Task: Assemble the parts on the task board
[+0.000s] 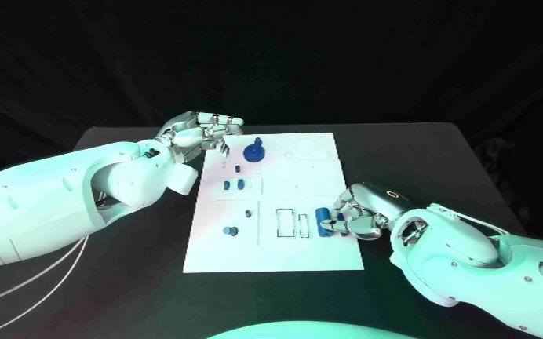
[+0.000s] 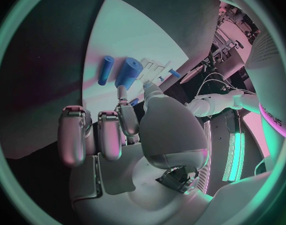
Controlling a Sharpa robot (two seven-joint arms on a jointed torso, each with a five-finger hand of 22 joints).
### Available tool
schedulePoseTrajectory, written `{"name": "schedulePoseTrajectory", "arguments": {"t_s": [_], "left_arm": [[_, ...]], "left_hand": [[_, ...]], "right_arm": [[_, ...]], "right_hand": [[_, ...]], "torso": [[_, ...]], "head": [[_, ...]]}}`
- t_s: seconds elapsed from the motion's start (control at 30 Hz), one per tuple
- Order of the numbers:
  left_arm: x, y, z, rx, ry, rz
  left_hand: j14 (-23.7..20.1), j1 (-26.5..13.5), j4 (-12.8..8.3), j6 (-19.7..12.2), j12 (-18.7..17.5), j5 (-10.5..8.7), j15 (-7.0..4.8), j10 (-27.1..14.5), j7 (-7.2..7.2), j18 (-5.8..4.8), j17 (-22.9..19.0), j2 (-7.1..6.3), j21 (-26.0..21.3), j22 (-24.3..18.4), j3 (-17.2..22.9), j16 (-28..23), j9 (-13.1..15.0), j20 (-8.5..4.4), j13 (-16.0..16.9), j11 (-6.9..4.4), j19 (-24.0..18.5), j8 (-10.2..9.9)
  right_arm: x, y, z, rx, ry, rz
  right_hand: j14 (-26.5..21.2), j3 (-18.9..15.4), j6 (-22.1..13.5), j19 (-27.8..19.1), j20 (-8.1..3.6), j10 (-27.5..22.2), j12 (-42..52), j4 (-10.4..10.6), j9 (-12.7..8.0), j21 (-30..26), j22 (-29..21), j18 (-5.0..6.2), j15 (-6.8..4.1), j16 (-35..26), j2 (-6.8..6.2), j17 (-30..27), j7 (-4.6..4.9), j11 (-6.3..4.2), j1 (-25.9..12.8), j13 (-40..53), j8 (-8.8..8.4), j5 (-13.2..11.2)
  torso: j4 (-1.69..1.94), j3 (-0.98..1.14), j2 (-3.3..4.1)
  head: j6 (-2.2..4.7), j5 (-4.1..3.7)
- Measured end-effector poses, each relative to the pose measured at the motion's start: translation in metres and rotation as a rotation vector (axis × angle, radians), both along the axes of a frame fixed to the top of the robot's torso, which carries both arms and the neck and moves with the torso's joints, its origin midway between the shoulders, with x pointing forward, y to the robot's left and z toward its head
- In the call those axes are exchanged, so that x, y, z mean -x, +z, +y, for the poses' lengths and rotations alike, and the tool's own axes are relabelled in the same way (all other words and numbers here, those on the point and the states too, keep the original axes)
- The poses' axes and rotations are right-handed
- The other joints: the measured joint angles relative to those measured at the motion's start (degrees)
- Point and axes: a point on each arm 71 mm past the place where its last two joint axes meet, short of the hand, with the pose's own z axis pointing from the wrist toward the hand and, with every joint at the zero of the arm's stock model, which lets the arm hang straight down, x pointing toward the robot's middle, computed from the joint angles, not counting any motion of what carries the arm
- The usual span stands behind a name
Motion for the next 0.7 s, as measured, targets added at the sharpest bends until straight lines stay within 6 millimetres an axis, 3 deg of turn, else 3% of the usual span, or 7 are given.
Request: {"name": "schedulePoseTrajectory", "arguments": {"t_s": [0.17, 0.4, 0.7], "left_arm": [[0.000, 0.000, 0.001, 0.000, 0.000, 0.000], [0.000, 0.000, 0.002, -0.001, 0.001, 0.001], [0.001, 0.000, 0.002, 0.001, -0.004, 0.001]], "left_hand": [[0.0, 0.0, 0.0, 0.0, 0.0, 0.00, 0.00, 0.0, 0.00, 0.00, 0.0, 0.00, 0.0, 0.0, 0.0, 0.0, 0.0, 0.00, 0.0, 0.00, 0.0, 0.0], [0.0, 0.0, 0.2, 0.0, 0.2, 0.00, 0.00, 0.0, 0.00, 0.00, -0.1, 0.00, 0.0, -0.1, -0.2, 0.0, 0.0, 0.00, 0.0, 0.00, 0.0, 0.0], [0.0, -0.2, 0.0, -0.2, 0.2, 0.00, 0.00, -0.4, -0.21, -0.01, -0.1, 0.23, -0.2, -0.1, -0.3, 0.0, 0.0, 0.00, 0.0, -0.01, 0.0, 0.2]], "right_arm": [[-0.003, -0.006, 0.002, 0.012, -0.011, -0.005], [-0.005, -0.013, 0.006, 0.024, -0.014, -0.008], [-0.007, -0.022, 0.013, 0.046, -0.008, -0.007]], "right_hand": [[0.0, -0.1, 0.0, 0.0, 0.00, 0.0, 0.0, 0.1, 0.2, 0.0, 0.0, 0.00, 0.00, 0.0, 0.01, 0.0, 0.00, 0.00, 0.0, 0.0, 0.00, 0.3], [0.0, -0.5, -0.2, 0.0, 0.01, -0.2, -0.3, 0.2, 0.4, 0.0, 0.0, 0.00, 0.00, 0.0, 0.30, 0.0, 0.17, 0.22, 0.3, -0.1, 0.00, 0.5], [0.0, -0.7, -0.2, 0.0, 0.01, -0.3, -0.5, 0.3, 0.5, 0.0, 0.0, 0.00, 0.01, 0.0, 0.53, 0.0, 0.17, 0.16, 0.5, -0.2, 0.00, 0.8]], "torso": [[0.02, 0.00, 0.02], [-0.07, 0.03, 0.03], [-0.08, 0.08, 0.02]], "head": [[-0.09, 0.20], [-0.58, 1.47], [-0.65, 1.59]]}}
